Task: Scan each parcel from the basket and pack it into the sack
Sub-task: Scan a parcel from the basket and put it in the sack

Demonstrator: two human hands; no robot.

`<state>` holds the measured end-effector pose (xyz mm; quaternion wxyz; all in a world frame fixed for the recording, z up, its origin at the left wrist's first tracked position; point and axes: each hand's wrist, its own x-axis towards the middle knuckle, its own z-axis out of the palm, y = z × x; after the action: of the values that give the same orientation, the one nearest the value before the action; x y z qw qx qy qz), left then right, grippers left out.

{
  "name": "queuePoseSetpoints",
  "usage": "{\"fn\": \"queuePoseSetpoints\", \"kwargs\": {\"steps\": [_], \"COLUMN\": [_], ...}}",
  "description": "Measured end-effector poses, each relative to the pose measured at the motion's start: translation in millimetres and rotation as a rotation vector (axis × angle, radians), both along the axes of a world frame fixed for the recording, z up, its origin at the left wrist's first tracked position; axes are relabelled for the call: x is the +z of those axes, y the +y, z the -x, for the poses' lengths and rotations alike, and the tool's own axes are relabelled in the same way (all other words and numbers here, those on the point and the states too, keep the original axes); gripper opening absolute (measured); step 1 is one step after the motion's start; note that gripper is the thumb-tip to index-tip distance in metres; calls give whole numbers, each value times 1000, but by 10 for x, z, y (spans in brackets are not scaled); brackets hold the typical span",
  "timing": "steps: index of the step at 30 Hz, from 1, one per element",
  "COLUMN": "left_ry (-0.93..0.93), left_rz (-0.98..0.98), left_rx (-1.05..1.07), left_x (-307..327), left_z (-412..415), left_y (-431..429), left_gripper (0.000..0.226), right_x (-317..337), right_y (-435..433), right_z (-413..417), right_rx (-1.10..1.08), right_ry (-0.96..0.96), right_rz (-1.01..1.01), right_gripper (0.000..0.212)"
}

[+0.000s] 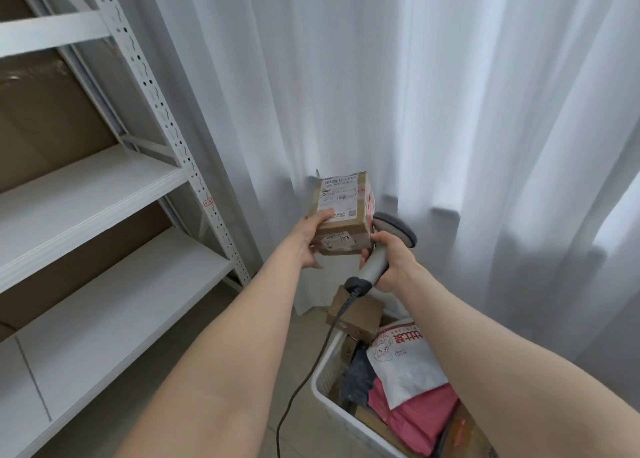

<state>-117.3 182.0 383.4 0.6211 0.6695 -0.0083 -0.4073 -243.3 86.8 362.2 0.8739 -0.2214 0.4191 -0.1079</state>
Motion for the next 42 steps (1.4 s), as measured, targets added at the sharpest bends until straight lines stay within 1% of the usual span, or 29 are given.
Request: {"fn": "queuePoseSetpoints", "kwargs": {"steps": [2, 4, 6, 9, 11, 14, 19, 25, 39, 42], "left_ry": [69, 114, 63, -63, -97, -127, -129, -122, -122, -114], "left_rz": [58, 132, 150, 104, 85, 75, 76, 83, 89, 77], "left_rx": [-78, -67, 0, 92, 129, 145, 169, 207, 246, 250], "left_x": [-17, -53, -89, -169, -222, -278, -348, -384, -369, -360], "left_z": [-23, -42, -46, -90, -121, -120, -114, -138, -181, -199], "left_y": [66, 111, 122, 132, 174, 243, 316, 391, 573, 620], "left_gripper": [56, 57, 57, 61, 63, 67, 71, 71, 72, 73], "right_x": [15, 25, 29, 27, 52, 92, 172, 240, 399, 427], "right_y": [-32, -64, -82, -106, -112, -76, 64, 148, 298, 335], "right_z": [1, -1, -21, -36, -20, 0, -22, -12, 41, 44], "right_rx": [23, 44, 45, 17, 59, 192, 269, 354, 410, 430], "right_ry": [1, 24, 83, 164, 134, 107, 86, 129, 137, 137], "right_rz": [37, 94, 213, 405, 448, 507, 535, 565, 613, 627], "right_gripper": [9, 10, 14, 15, 13, 13, 8, 8, 5, 9]}}
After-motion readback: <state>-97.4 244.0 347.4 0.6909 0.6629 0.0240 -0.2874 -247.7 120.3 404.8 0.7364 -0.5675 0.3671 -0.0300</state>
